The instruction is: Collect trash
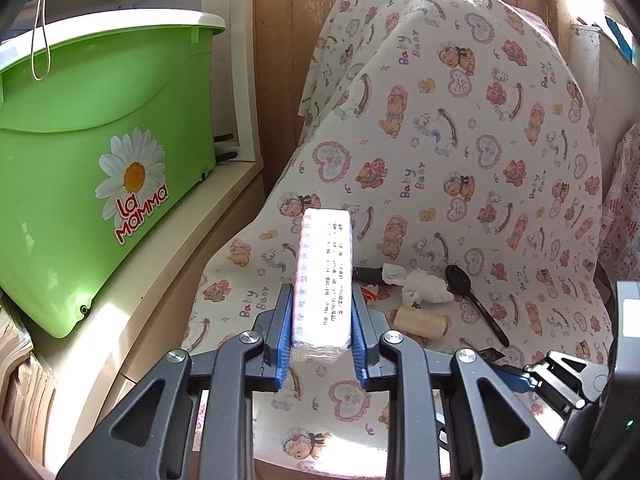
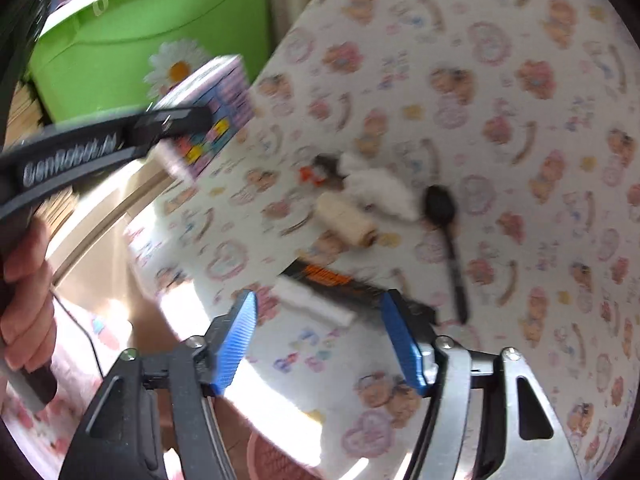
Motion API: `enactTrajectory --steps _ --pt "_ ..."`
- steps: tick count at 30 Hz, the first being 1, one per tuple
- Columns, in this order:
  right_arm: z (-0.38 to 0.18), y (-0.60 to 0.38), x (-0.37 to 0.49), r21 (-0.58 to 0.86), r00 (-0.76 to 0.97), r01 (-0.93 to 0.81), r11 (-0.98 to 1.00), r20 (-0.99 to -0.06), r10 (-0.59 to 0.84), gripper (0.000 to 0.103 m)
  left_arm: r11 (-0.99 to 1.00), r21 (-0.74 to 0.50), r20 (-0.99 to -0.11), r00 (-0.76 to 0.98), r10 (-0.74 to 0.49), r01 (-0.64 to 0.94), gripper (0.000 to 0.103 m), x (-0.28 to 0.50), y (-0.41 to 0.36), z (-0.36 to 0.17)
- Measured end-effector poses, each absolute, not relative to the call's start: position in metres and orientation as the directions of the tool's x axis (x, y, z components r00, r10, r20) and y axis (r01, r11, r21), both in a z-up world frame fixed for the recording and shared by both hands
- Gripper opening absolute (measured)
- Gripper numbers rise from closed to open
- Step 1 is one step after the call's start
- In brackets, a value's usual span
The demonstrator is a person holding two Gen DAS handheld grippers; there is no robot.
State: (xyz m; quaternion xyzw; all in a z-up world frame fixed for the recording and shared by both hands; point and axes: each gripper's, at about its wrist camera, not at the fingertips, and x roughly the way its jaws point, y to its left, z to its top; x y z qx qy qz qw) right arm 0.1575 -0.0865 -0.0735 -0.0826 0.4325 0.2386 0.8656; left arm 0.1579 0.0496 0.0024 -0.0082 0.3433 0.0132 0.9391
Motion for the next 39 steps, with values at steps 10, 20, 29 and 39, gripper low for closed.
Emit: enactTrajectory --steps 10,20,29,39 --pt "-0.087 -0.086 0.154 0.011 0.579 -0.394 0.919 -0.774 0.257 0.051 0.998 -0.048 -0.657 0.754 -0.007 -0.032 0.024 0.158 0.054 0.004" --pt "-0.079 -0.096 0.148 0.029 0.590 -0.387 0.921 -0.760 0.272 0.004 0.999 -0.034 -0.651 0.759 0.001 -0.031 0.024 0.157 0.051 0.005" --pt "-0.068 -0.144 0.124 0.008 0.630 -0.272 0.962 -0.754 0.184 0.000 0.999 -0.030 -0.645 0.764 -0.006 -0.017 0.024 0.156 0.049 0.006" --pt "-0.073 -0.149 0.126 0.103 0.575 -0.304 0.947 -0.773 0.268 0.038 1.000 0.007 -0.641 0.768 0.013 -0.011 0.024 0.150 0.044 0.004"
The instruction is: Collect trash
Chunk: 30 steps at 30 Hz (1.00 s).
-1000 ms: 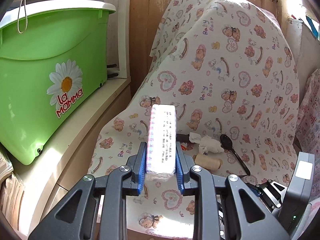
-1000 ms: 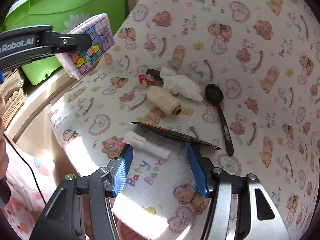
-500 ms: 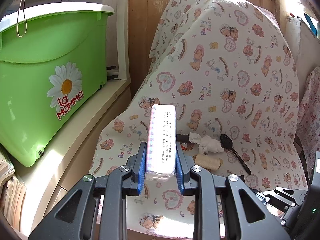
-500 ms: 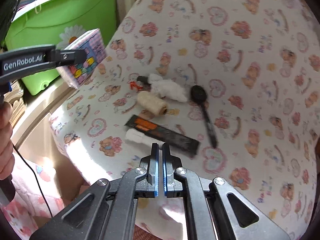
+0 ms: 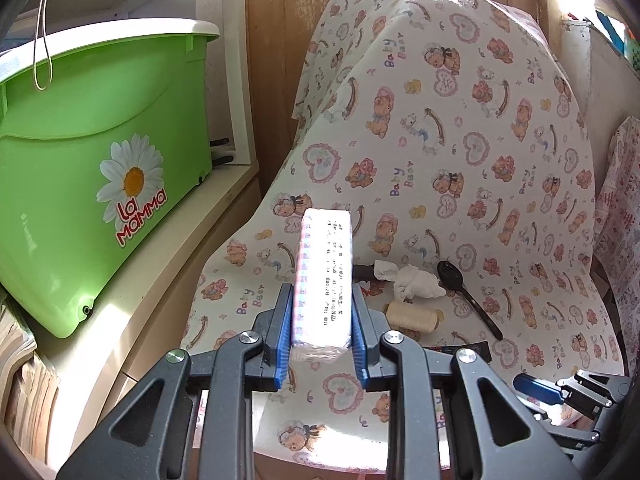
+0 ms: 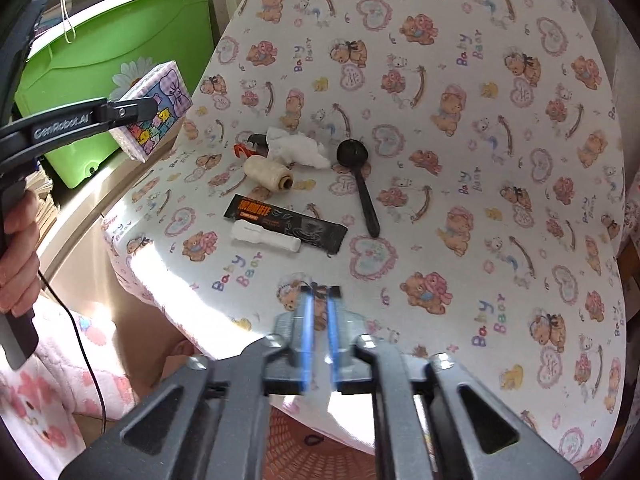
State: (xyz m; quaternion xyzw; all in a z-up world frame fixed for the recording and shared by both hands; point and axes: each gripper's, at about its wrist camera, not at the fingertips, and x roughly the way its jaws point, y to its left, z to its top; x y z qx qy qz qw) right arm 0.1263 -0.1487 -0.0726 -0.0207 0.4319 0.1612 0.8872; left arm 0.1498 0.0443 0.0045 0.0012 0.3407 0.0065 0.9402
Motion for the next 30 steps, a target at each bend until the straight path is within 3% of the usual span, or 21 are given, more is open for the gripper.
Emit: enactTrajectory --steps 1,2,3,5,7,18,20,21,22,30 --pt "-0.072 -0.145 0.128 0.109 0.587 -0.295 0.949 -0.763 0.270 0.057 1.000 0.000 -0.644 0.765 0.011 -0.014 0.024 0.150 0.046 0.004" --pt "-0.071 -0.141 0.130 0.112 0.600 -0.282 0.953 -0.754 0.266 0.064 1.000 -0.009 -0.648 0.761 0.007 -0.017 0.024 0.151 0.048 0.003" --pt "-0.071 -0.136 0.133 0.118 0.610 -0.269 0.956 -0.747 0.264 0.071 1.000 -0.015 -0.651 0.759 0.005 -0.020 0.024 0.152 0.050 0.003" --pt "-0.072 -0.125 0.139 0.122 0.615 -0.248 0.961 -0.746 0.254 0.072 0.999 -0.022 -0.651 0.759 0.008 -0.029 0.024 0.153 0.053 0.004" --pt "-0.074 -0.114 0.144 0.095 0.621 -0.218 0.971 -0.755 0.213 0.083 0.999 -0.024 -0.648 0.762 0.013 -0.038 0.024 0.154 0.056 0.004" --pt "-0.090 -0.077 0.155 -0.048 0.703 -0.031 0.998 -0.711 -0.013 0.083 0.997 -0.027 -0.646 0.763 0.034 -0.068 0.024 0.158 0.064 0.007" --pt "-0.091 -0.075 0.153 -0.057 0.718 -0.038 0.998 -0.696 -0.012 0.076 0.997 -0.032 -0.645 0.763 0.034 -0.071 0.024 0.157 0.066 0.007" --pt "-0.090 -0.074 0.152 -0.053 0.720 -0.063 0.997 -0.694 0.008 0.062 0.997 -0.036 -0.645 0.763 0.033 -0.073 0.024 0.157 0.066 0.007" --pt "-0.089 -0.071 0.151 -0.068 0.720 -0.091 0.993 -0.694 0.019 0.055 0.997 -0.038 -0.644 0.764 0.032 -0.074 0.024 0.157 0.067 0.008" --pt "-0.070 -0.090 0.133 0.014 0.710 -0.169 0.986 -0.692 0.131 0.055 0.998 -0.027 -0.642 0.766 0.031 -0.063 0.024 0.156 0.062 0.008"
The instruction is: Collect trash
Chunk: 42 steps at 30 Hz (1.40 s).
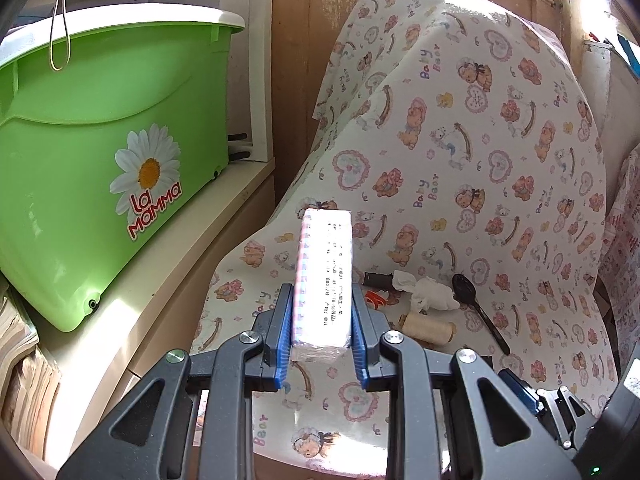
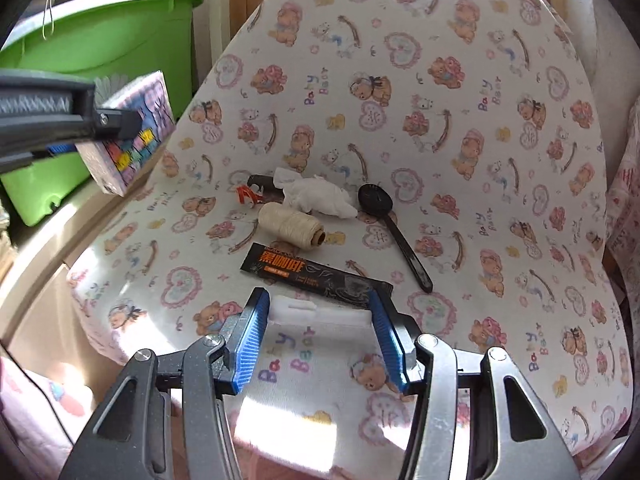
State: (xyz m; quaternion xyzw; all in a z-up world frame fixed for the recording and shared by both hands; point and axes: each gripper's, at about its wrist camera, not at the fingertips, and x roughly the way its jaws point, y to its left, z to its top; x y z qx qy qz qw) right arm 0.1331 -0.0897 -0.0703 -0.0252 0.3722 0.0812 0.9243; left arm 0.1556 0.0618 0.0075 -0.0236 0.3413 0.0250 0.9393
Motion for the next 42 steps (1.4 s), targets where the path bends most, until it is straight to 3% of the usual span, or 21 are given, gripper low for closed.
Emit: enactTrajectory --steps 11,19,29,36,42 --pt "-0.030 -0.146 0.100 0.030 0.715 -0.174 0.984 -0.683 0.147 0.055 0.999 -0.034 -0.657 0.753 -0.042 0.026 0.024 0.141 0.041 0.011" --pt "-0.009 -0.177 0.052 0.109 0.679 -0.160 0.981 -0.709 0.189 0.055 0.994 -0.058 -0.668 0.736 -0.111 0.097 0.024 0.084 0.021 0.001" --pt "-0.029 -0.182 0.022 0.138 0.591 -0.134 0.981 -0.784 0.191 0.055 0.985 -0.123 -0.704 0.689 -0.172 0.120 0.024 0.047 0.018 -0.012" --pt "-0.051 -0.176 0.013 0.093 0.540 -0.161 0.982 -0.825 0.167 0.055 0.983 -0.098 -0.739 0.650 -0.177 0.156 0.024 0.027 0.012 -0.031" --pt "-0.081 -0.184 0.026 0.108 0.466 -0.126 0.986 -0.871 0.155 0.055 0.968 -0.164 -0.831 0.501 -0.240 0.191 0.024 0.036 -0.009 -0.065"
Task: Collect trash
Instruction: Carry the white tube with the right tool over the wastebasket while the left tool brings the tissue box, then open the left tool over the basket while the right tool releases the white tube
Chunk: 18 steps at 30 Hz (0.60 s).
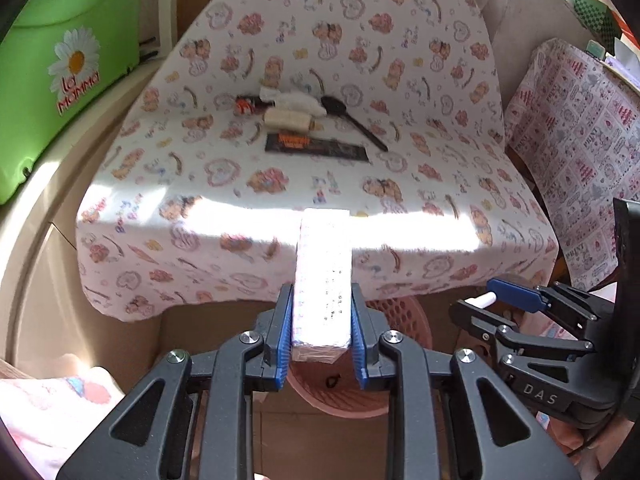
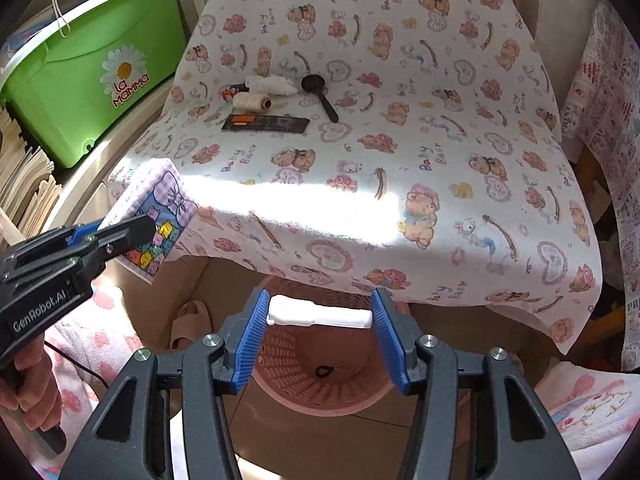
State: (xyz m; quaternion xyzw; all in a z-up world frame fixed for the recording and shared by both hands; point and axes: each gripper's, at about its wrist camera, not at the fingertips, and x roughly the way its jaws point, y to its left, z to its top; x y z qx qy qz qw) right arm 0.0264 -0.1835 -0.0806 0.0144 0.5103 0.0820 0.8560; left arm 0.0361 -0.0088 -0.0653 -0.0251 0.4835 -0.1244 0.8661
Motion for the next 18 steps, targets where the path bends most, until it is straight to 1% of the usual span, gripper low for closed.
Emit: enactTrajectory --steps 3,5,8,10,14,18 --pt "-0.106 -0.191 0.034 0.116 0.427 -0.088 0.989 -0.893 0.143 0.055 0.968 -0.184 -0.891 0.388 -0.237 0.169 0.024 0.043 -0.014 -0.097" --pt "-0.127 -0.193 0.040 0.121 0.369 -0.072 0.990 -0.919 0.139 0.055 0.966 -0.219 -0.922 0.294 -0.252 0.140 0.024 0.049 -0.014 -0.122" --pt "-0.153 -0.190 0.045 0.110 0.301 -0.066 0.992 -0.945 0.125 0.055 0.953 -0.290 -0.937 0.176 -0.302 0.091 0.024 0.055 -0.013 -0.154" --pt "-0.168 -0.186 0.047 0.112 0.257 -0.080 0.991 -0.958 0.129 0.055 0.954 -0.291 -0.942 0.152 -0.299 0.073 0.024 0.056 -0.016 -0.166" --pt "-0.195 -0.191 0.051 0.149 0.186 -0.046 0.988 -0.970 0.155 0.055 0.967 -0.243 -0.957 0.146 -0.252 0.077 0.024 0.059 -0.022 -0.181" --pt "-0.215 -0.199 0.054 0.141 0.147 -0.007 0.990 -0.979 0.140 0.055 0.959 -0.274 -0.954 0.102 -0.280 0.074 0.024 0.063 -0.026 -0.200"
